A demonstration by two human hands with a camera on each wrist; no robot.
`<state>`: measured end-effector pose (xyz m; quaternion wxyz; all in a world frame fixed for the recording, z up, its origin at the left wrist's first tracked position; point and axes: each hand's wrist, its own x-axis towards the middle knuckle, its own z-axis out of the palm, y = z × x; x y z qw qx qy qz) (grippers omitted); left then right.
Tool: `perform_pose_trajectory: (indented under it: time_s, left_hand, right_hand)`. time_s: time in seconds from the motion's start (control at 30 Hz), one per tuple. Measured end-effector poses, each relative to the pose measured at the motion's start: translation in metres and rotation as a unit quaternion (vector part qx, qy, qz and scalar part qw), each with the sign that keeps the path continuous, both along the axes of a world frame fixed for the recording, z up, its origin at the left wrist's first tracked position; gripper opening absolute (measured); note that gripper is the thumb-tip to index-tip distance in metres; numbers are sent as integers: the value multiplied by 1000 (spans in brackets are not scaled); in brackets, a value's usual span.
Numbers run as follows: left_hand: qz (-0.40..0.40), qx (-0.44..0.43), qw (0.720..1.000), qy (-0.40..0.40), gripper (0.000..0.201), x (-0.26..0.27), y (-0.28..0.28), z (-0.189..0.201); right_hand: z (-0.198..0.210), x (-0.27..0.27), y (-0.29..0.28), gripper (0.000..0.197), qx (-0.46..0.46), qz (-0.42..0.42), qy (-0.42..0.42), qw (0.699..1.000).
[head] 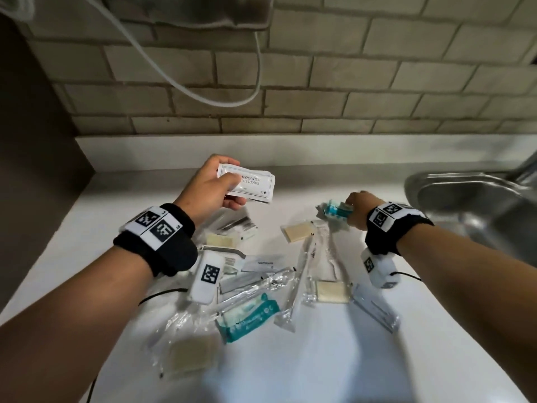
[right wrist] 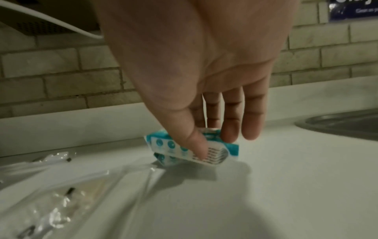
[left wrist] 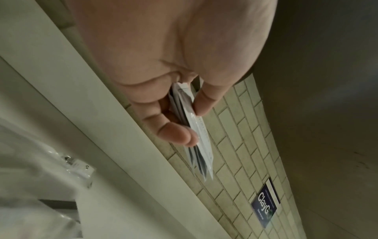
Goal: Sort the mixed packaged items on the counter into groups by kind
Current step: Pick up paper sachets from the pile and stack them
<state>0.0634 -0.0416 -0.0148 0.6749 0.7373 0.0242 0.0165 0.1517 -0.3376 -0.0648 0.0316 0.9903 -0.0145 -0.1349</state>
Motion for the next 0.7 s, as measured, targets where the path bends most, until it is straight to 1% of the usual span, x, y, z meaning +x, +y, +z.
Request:
perform_pose_trajectory:
  time_s: [0.13,0.23,0.27,0.4,0.47,0.6,0.7]
  left_hand:
    - [-1,-2,1000,4,20,5,-25,3]
    - [4,3,1000,3,21,5,-34,4]
    - [5,7,1000,4,21,3,-36,5]
    - [6,20,1000,8,22,-5,-39,6]
    - [16,17,1000,5,23,-10,-40,7]
    - [28,15,999,0,24,-18,-38,11]
    - [41,12,999,-5,24,-30,-31,13]
  right_hand:
    - [-20,9,-11,36,2,39,12,999]
    - [-18,10,-12,39,1,53,20,998]
    - [-15,9,-12,41,-1,55,26,998]
    - [-16,2,-18,61,4,53,33,998]
    - [-18,-1,-19,62,1,54,25,998]
    - [0,-18,-3,61,4,72,16,997]
    - [24,-43,27,57,25,136,-2,990]
